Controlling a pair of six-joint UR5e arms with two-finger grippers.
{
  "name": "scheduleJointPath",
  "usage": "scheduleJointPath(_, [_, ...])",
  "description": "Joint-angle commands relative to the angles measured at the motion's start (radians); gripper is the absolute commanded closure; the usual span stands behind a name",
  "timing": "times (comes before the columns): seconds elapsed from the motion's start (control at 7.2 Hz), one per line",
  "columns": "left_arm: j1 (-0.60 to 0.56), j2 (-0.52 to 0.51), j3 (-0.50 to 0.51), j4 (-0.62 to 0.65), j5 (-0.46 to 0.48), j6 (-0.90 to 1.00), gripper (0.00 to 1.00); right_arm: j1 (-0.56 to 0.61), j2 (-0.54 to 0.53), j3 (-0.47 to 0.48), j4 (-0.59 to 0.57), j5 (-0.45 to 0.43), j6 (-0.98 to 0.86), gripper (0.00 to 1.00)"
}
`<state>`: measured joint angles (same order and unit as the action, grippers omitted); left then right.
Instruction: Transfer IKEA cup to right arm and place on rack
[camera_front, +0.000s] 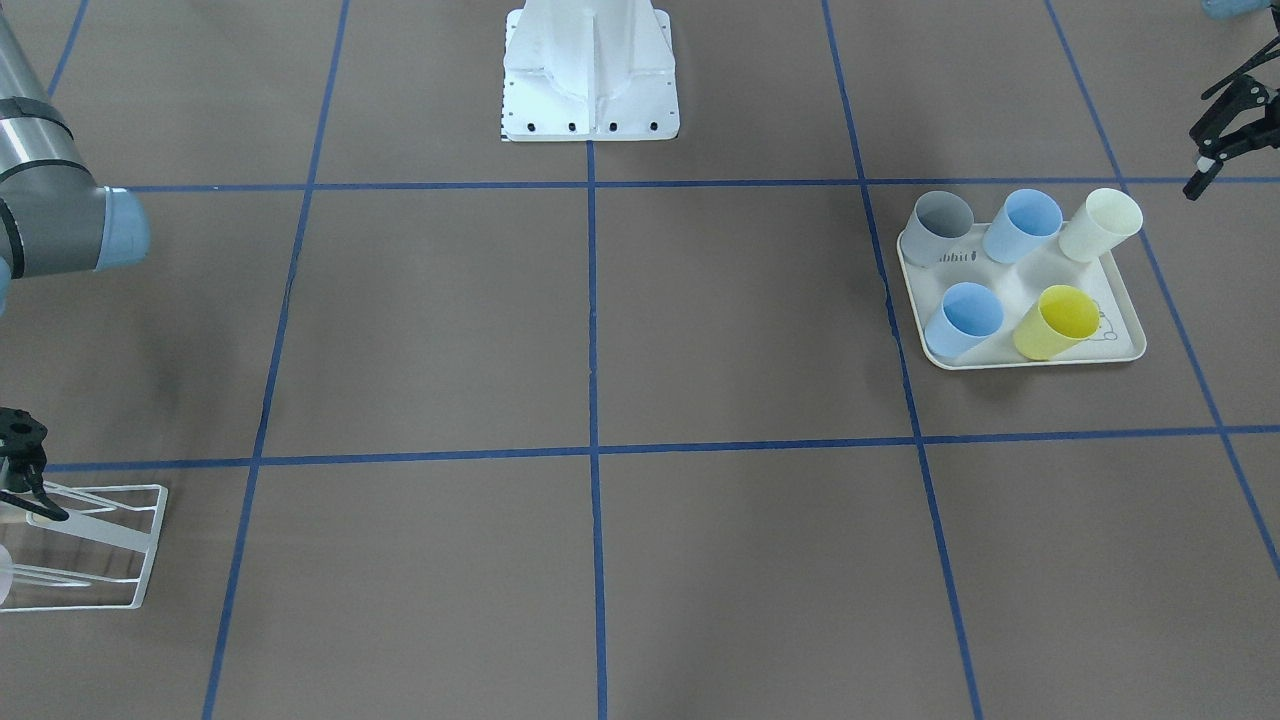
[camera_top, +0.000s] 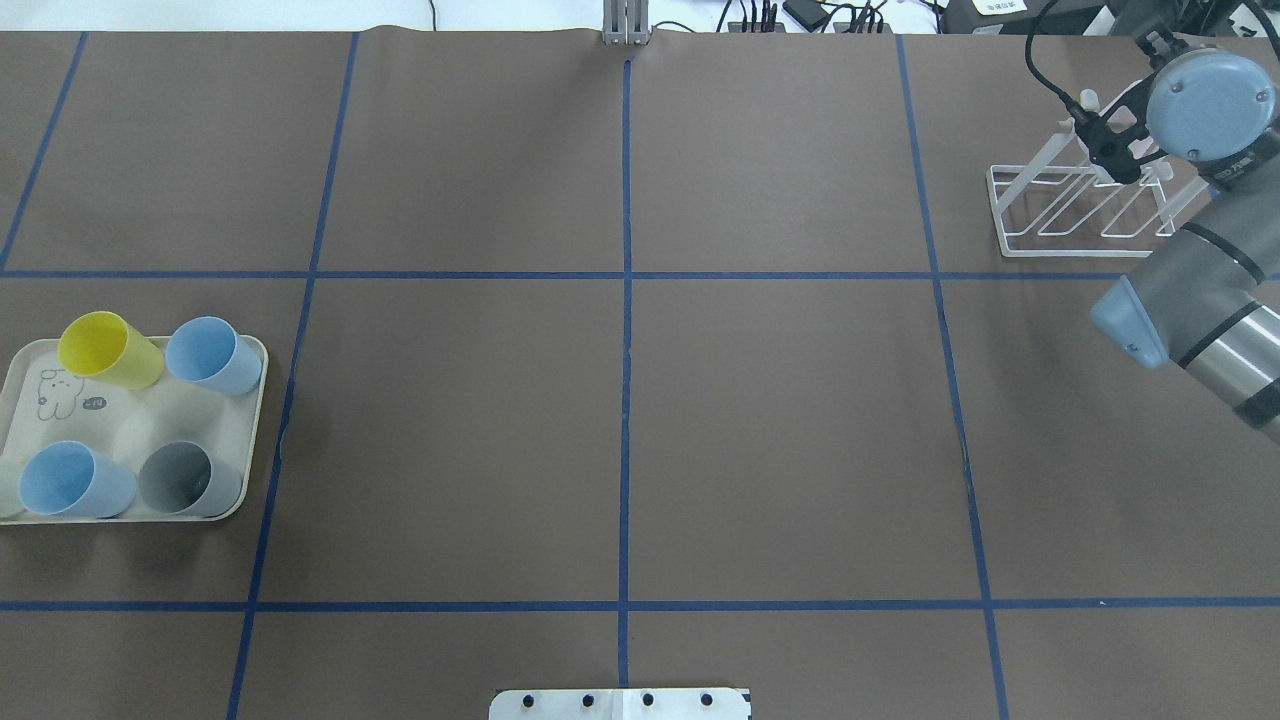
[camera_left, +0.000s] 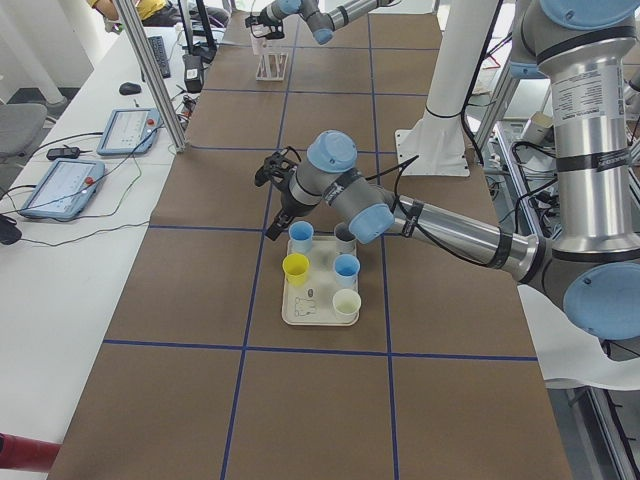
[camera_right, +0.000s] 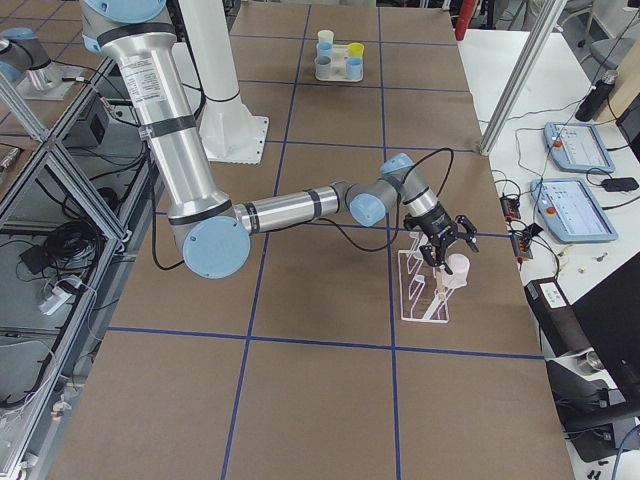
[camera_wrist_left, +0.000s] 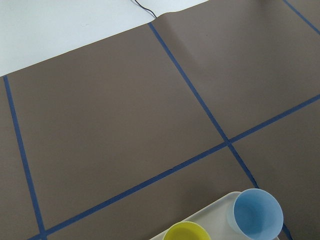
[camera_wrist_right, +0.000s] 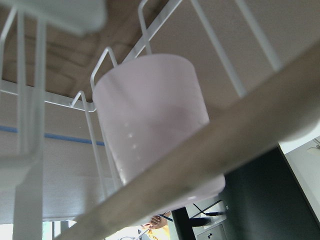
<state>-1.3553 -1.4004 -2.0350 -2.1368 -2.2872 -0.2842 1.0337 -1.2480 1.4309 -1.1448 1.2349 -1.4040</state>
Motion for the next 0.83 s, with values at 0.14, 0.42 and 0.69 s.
scheduleJointPath(0.14, [-0.001,0.003,0.002,-0.003,0.005,-0.001,0.0,0.0,0.039,0.057,-0.003,0.049,0.099,0.02])
scheduleJointPath(0.42, [0.001,0.003,0.016,-0.011,0.018,0.003,0.0,0.002,0.029,0.19,-0.009,0.299,0.448,0.02])
scheduleJointPath(0.69, [0.004,0.001,0.038,-0.012,0.102,0.004,0.0,0.002,0.009,0.307,-0.007,0.518,0.885,0.01])
